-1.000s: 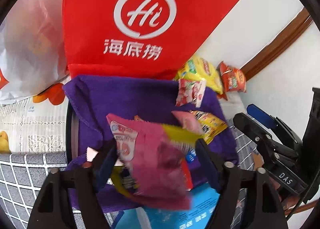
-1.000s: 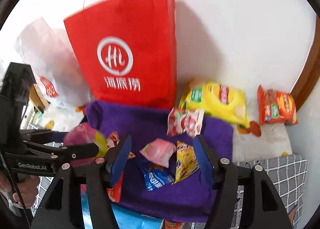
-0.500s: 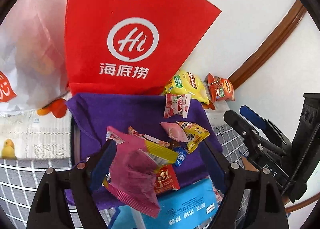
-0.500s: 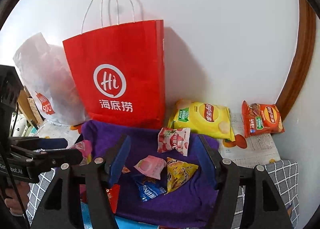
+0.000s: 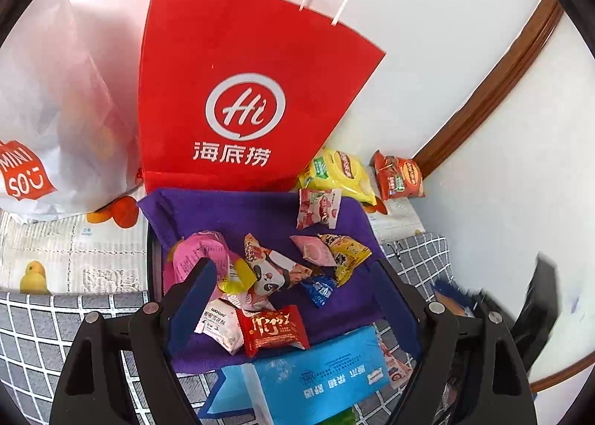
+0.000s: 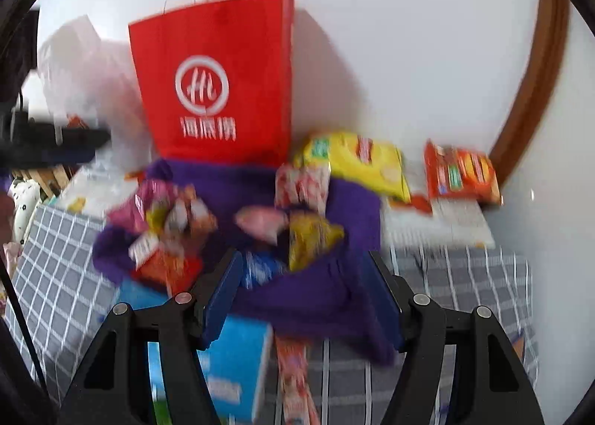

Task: Organize snacks
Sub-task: 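Withdraw both tools and move right tool toward pink stick snack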

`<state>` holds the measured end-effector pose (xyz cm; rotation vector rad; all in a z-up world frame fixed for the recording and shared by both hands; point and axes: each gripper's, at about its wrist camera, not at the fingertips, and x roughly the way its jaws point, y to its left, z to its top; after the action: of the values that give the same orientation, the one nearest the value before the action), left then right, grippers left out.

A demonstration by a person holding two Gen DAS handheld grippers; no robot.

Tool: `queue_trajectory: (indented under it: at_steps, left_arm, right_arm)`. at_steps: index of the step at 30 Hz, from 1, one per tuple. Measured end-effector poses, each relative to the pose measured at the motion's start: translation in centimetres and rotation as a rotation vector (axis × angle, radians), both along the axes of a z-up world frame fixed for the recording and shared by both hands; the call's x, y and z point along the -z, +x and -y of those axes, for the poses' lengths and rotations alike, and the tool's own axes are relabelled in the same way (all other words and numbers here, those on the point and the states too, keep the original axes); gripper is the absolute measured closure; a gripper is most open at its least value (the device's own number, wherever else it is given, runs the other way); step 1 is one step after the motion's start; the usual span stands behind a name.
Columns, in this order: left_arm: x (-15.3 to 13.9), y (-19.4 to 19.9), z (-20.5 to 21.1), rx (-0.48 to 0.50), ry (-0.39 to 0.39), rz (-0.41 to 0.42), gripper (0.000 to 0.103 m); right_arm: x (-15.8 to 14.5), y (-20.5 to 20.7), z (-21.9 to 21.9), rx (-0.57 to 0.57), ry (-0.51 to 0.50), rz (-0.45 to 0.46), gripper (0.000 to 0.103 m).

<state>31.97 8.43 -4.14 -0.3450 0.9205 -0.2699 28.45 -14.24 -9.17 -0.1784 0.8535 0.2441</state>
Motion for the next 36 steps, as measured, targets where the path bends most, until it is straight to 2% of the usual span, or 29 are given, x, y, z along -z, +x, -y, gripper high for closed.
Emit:
queue_trajectory:
  at_steps: [9, 12, 18, 25, 30, 33, 36]
  left_arm:
    - [-2.0, -1.3, 0.8, 0.039, -0.024, 0.02, 0.019]
    - [-2.5, -1.7, 1.0, 0.043, -0.022, 0.03, 0.019]
    - [-2.3, -1.5, 1.6, 0.045, -0.002, 0.011, 0.019]
    - [-1.7, -1.2, 1.9, 0.041, 0.018, -0.002, 0.019]
    - [-1.0, -0.7, 2.2, 0.035, 0.037, -0.022, 0.019]
    - [-0.5, -0.5, 2.6, 0.035, 0.049, -0.035, 0.019]
    - [-0.2, -0.3, 3.1, 0.045, 0.056, -0.046, 0.019]
  right_arm:
    - [3.2, -4.4, 2.6, 0.081, 0.021, -0.111, 0.037]
    - [4.2, -5.6, 2.7, 0.073, 0.031, -0.137, 0.037]
    - [5.5, -7.1, 2.2, 0.024, -0.006, -0.108, 0.037]
    - [6.0, -6.5, 3.7, -0.017, 0.071, -0.113, 0.034]
    - [5.8, -6.0, 4.6, -0.024, 0.08, -0.1, 0.035]
    - [6.7, -4.9, 5.0, -0.018, 0.059, -0.116, 0.037]
    - [7.8, -3.6, 4.7, -0.044, 0.083, -0.167, 0.043]
